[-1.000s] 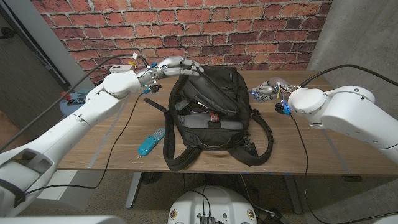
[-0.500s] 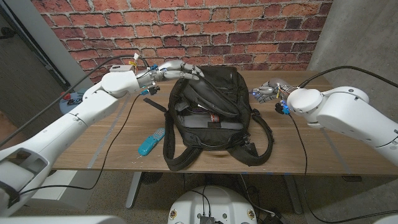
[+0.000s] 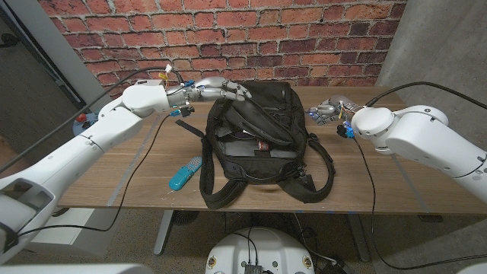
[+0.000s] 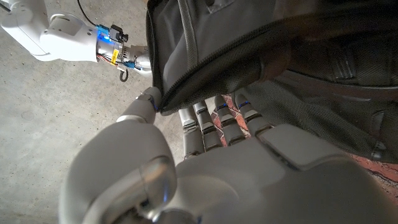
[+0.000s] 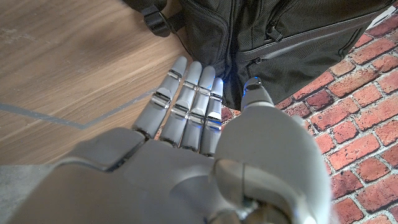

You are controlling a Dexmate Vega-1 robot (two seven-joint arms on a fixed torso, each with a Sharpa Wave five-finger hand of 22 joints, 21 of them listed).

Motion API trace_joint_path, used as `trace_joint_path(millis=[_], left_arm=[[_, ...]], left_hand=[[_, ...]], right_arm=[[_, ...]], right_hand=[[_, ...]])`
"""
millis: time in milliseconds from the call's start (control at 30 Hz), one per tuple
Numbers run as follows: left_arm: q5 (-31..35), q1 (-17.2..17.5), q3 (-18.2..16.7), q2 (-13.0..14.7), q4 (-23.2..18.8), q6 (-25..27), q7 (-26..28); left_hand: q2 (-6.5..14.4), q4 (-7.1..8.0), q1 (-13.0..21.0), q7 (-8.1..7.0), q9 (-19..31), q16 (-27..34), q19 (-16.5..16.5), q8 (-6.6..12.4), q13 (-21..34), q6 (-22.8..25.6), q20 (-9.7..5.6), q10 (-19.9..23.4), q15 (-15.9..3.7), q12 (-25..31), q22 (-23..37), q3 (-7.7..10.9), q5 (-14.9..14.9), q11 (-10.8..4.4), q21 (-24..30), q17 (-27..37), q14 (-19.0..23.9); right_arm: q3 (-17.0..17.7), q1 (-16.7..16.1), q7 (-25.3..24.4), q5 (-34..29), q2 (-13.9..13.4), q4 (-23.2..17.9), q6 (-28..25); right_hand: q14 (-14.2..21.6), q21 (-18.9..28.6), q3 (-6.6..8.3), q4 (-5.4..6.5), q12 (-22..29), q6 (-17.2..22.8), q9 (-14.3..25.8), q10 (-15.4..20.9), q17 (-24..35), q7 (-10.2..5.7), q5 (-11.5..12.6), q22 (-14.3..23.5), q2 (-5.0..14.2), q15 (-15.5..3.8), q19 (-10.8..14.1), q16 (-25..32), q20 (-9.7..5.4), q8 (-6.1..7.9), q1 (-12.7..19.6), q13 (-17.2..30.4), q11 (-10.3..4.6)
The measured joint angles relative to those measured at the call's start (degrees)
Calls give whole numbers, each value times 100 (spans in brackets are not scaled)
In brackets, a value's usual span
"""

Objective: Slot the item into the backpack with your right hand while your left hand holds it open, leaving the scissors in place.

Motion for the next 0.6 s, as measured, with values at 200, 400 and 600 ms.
trace_joint_path(millis=[200, 400, 600], left_arm=[[-2, -51, 29, 68, -61, 108, -175], [-1, -150, 93, 188, -160, 273, -422], [5, -181, 109, 297, -254, 382, -583]], left_hand=[[-134, 40, -242, -33, -205, -25, -163, -375, -22, -439, 81, -353, 95, -197, 0, -119, -121, 100, -56, -71, -366], [-147, -16, -360, -129, -354, -49, -345, -755, -61, -943, 121, -764, 241, -438, -15, -221, -298, 236, -112, -177, -773], [-172, -40, -384, -174, -409, -49, -407, -901, -102, -1126, 120, -876, 296, -531, -16, -292, -382, 286, -133, -239, -911]], right_arm=[[-7, 7, 37, -15, 7, 84, 48], [-18, 9, 65, -37, 17, 143, 98], [-37, 9, 67, -62, 51, 194, 133]], right_hand=[[0, -40, -7, -23, 0, -11, 0, -26, 0, 12, 0, 0, 0, 0, -56, 0, 12, 0, 0, 0, 26], [-30, -40, -7, -23, 0, -11, 1, -26, 0, 12, 0, 0, 18, 30, -83, 0, 1, 0, -18, 14, 26], [-50, -40, 13, -43, 0, -11, 1, -26, -1, 12, 0, 0, 23, 10, -83, 0, 1, 0, -23, 27, 26]])
